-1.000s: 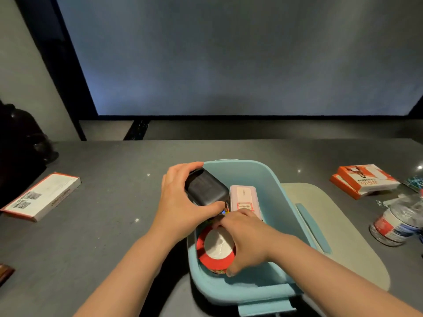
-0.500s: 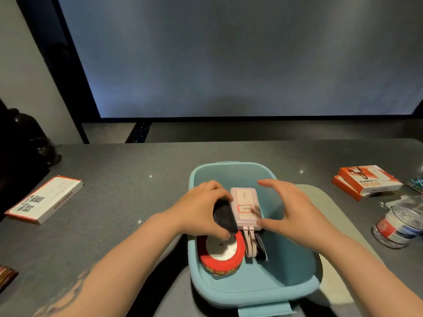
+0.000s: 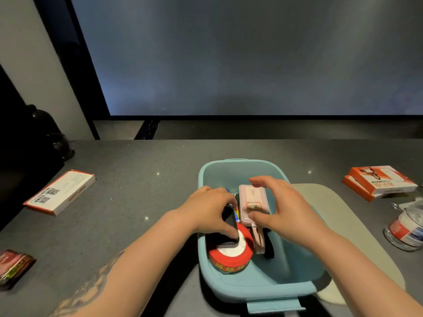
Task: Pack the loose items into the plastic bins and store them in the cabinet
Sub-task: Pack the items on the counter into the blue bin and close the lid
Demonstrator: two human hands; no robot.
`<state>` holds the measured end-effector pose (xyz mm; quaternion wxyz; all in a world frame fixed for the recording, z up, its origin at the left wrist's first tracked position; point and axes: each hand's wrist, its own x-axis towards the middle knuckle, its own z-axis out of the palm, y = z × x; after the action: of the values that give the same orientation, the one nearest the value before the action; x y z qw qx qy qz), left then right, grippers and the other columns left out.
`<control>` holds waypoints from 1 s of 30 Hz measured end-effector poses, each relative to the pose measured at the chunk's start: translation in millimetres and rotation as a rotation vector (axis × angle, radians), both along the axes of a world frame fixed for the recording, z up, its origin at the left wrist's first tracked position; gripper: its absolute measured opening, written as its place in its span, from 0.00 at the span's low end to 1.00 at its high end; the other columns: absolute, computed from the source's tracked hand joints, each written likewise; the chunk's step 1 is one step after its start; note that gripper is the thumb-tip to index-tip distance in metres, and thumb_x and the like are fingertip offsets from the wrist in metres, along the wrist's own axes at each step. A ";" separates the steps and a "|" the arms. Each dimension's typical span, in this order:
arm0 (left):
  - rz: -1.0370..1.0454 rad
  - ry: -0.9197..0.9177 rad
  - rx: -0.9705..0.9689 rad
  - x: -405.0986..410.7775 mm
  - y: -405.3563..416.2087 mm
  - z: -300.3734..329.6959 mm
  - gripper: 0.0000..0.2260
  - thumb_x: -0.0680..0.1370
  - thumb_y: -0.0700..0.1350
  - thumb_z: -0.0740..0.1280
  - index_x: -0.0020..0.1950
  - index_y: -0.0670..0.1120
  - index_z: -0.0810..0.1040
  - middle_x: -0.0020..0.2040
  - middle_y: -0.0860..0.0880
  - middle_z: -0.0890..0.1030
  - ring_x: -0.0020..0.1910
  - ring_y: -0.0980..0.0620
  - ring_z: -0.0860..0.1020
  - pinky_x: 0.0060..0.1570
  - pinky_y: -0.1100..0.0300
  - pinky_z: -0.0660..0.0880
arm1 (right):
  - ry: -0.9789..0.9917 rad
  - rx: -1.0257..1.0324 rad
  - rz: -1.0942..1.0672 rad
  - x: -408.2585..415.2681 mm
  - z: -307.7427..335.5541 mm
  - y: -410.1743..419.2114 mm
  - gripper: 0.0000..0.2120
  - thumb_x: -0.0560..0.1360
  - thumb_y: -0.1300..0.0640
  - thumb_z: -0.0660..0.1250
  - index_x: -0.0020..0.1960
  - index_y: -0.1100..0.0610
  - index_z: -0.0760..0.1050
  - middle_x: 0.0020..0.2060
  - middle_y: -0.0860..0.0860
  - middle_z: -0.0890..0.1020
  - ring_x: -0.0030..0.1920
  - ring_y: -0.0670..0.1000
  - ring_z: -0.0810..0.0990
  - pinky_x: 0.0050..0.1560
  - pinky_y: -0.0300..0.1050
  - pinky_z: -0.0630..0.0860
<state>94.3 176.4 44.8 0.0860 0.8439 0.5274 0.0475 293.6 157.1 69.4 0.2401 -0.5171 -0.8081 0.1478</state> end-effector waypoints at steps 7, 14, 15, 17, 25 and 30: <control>0.517 -0.895 0.340 -40.7 -57.5 -21.1 0.10 0.69 0.42 0.72 0.46 0.55 0.78 0.44 0.60 0.78 0.43 0.61 0.77 0.42 0.75 0.67 | -0.021 0.020 0.107 -53.0 2.2 -3.2 0.25 0.69 0.52 0.72 0.63 0.43 0.70 0.58 0.37 0.75 0.62 0.41 0.71 0.58 0.30 0.64; 0.948 -0.861 0.407 -158.7 -118.5 -51.4 0.12 0.69 0.41 0.71 0.44 0.59 0.76 0.45 0.62 0.77 0.43 0.62 0.76 0.38 0.75 0.69 | -0.058 -0.010 0.415 -176.7 -1.6 -19.1 0.21 0.71 0.49 0.70 0.62 0.42 0.70 0.54 0.34 0.70 0.59 0.38 0.71 0.56 0.31 0.63; 1.015 -0.834 0.427 -181.9 -129.1 -52.3 0.13 0.69 0.42 0.71 0.44 0.60 0.76 0.45 0.62 0.77 0.43 0.62 0.76 0.38 0.75 0.69 | -0.077 -0.024 0.457 -195.8 -2.1 -18.9 0.21 0.71 0.48 0.69 0.63 0.42 0.69 0.55 0.34 0.70 0.60 0.38 0.70 0.56 0.31 0.63; 1.126 -0.764 0.439 -228.6 -151.1 -53.7 0.14 0.69 0.42 0.72 0.45 0.60 0.75 0.45 0.61 0.76 0.43 0.61 0.76 0.39 0.73 0.70 | -0.130 -0.056 0.524 -235.7 -3.7 -15.9 0.22 0.72 0.46 0.68 0.64 0.42 0.68 0.58 0.35 0.71 0.61 0.39 0.70 0.58 0.33 0.65; 1.375 -0.538 0.272 -334.3 -190.9 -82.8 0.23 0.63 0.56 0.76 0.56 0.57 0.76 0.53 0.58 0.74 0.56 0.56 0.72 0.51 0.58 0.68 | -0.212 -0.183 0.491 -390.4 -53.5 16.9 0.26 0.71 0.50 0.69 0.67 0.49 0.68 0.65 0.48 0.74 0.65 0.50 0.70 0.61 0.46 0.71; 1.334 -0.623 0.259 -329.6 -176.0 -102.4 0.26 0.64 0.59 0.74 0.61 0.59 0.72 0.52 0.60 0.72 0.54 0.58 0.69 0.51 0.62 0.67 | -0.205 -0.192 0.358 -462.4 -88.0 47.6 0.45 0.63 0.38 0.74 0.73 0.53 0.58 0.71 0.55 0.64 0.71 0.57 0.61 0.68 0.55 0.65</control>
<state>-235.2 0.4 -57.6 0.0843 0.2958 0.8688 0.3882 -168.9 204.7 -18.7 0.0764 -0.3982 -0.8893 0.2112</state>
